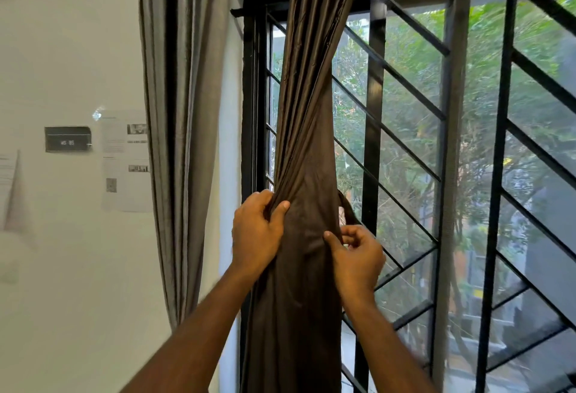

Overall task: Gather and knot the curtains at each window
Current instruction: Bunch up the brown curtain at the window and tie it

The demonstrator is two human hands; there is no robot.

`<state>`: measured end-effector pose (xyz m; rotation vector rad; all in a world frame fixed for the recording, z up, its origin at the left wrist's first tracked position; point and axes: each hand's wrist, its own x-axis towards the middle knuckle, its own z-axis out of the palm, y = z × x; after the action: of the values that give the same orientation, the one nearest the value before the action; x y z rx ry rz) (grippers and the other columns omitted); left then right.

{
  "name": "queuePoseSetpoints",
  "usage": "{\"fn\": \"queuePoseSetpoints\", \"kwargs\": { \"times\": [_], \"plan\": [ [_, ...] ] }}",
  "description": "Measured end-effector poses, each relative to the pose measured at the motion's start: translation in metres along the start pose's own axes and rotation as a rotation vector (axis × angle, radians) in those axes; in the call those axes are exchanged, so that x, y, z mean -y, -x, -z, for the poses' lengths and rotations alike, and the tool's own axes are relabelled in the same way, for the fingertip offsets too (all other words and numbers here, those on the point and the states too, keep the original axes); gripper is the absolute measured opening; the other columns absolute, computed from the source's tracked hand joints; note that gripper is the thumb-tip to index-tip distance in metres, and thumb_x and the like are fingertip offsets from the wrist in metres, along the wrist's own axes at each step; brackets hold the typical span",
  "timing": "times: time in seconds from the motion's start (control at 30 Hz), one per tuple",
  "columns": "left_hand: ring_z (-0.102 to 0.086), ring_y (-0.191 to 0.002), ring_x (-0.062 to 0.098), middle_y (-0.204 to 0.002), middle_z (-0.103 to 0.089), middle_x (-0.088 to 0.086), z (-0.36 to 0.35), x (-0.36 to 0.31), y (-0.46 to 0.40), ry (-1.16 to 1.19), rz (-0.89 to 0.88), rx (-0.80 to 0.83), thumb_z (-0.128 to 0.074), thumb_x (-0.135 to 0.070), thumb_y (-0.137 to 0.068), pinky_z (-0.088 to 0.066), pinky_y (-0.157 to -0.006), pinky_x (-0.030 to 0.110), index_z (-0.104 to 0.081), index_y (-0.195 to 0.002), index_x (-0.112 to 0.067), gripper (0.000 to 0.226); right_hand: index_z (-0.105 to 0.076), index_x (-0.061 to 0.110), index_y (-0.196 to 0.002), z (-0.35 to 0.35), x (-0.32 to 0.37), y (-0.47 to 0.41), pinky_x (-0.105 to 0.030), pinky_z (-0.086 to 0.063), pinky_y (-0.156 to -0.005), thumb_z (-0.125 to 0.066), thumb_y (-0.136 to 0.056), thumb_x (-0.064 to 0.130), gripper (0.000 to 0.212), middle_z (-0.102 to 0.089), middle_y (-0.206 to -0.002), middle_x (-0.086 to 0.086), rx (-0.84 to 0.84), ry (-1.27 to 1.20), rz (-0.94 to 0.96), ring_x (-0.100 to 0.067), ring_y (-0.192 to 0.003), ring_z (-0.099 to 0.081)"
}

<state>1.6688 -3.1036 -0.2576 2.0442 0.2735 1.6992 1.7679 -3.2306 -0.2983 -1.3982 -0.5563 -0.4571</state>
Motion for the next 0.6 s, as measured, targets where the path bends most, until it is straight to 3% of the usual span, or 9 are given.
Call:
{"fn": "queuePoseSetpoints", "kwargs": {
  "times": [0.07, 0.17, 0.3, 0.43, 0.5, 0.6],
  "plan": [
    [-0.052, -0.065, 0.018, -0.069, -0.051, -0.006, -0.007, -0.006, 0.005, -0.094, -0.061, -0.074, -0.065, -0.029, -0.095, -0.045, -0.059, 0.036, -0.050, -0.074, -0.022, 0.027, -0.061, 0.028, -0.076, -0.003, 0.005, 0.016, -0.043, -0.052, -0.071, -0.080, -0.079, 0.010, 0.026, -0.064, -0.076, 0.011, -0.064, 0.144, 0.260, -0.015, -0.072, -0.061],
    [-0.048, -0.060, 0.017, -0.064, -0.045, -0.008, -0.017, -0.022, 0.013, -0.051, -0.076, -0.073, -0.066, -0.028, -0.091, -0.043, -0.055, 0.038, -0.046, -0.068, -0.023, 0.031, -0.056, 0.024, -0.078, -0.013, 0.014, 0.035, -0.037, -0.032, -0.067, -0.069, -0.076, 0.010, 0.019, -0.056, -0.076, 0.006, -0.001, 0.308, 0.563, -0.023, -0.070, -0.053],
    [-0.051, -0.059, 0.017, -0.063, -0.050, -0.005, -0.022, -0.018, 0.019, 0.112, -0.040, -0.060, -0.061, -0.034, -0.093, -0.047, -0.055, 0.045, -0.051, -0.070, -0.019, 0.030, -0.055, 0.024, -0.080, -0.017, 0.014, 0.042, -0.037, -0.026, -0.066, -0.070, -0.081, 0.012, 0.019, -0.051, -0.074, 0.006, 0.044, 0.403, 0.614, -0.023, -0.068, -0.049],
    [-0.048, -0.057, 0.015, -0.061, -0.048, -0.003, -0.015, -0.017, 0.026, 0.176, -0.025, 0.012, -0.060, -0.043, -0.095, -0.044, -0.054, 0.043, -0.051, -0.070, -0.017, 0.037, -0.059, 0.026, -0.083, -0.018, 0.013, 0.040, -0.036, -0.021, -0.067, -0.064, -0.082, 0.015, 0.012, -0.050, -0.074, 0.008, 0.106, 0.408, 0.626, -0.022, -0.070, -0.049],
    [-0.048, -0.056, 0.011, -0.061, -0.050, -0.005, -0.010, -0.014, 0.024, 0.130, -0.043, 0.012, -0.067, -0.035, -0.091, -0.043, -0.053, 0.035, -0.053, -0.071, -0.016, 0.031, -0.062, 0.026, -0.082, -0.017, 0.012, 0.038, -0.036, -0.023, -0.067, -0.061, -0.079, 0.015, 0.012, -0.050, -0.074, 0.010, 0.169, 0.364, 0.629, -0.020, -0.073, -0.050],
    [-0.043, -0.055, 0.011, -0.058, -0.045, -0.007, -0.003, -0.006, 0.019, 0.046, -0.052, 0.007, -0.072, -0.016, -0.091, -0.036, -0.051, 0.026, -0.049, -0.069, -0.015, 0.032, -0.072, 0.029, -0.084, -0.011, 0.012, 0.036, -0.040, -0.040, -0.071, -0.062, -0.079, 0.019, 0.015, -0.059, -0.076, 0.014, 0.207, 0.206, 0.648, -0.015, -0.076, -0.056]
  ]
}}
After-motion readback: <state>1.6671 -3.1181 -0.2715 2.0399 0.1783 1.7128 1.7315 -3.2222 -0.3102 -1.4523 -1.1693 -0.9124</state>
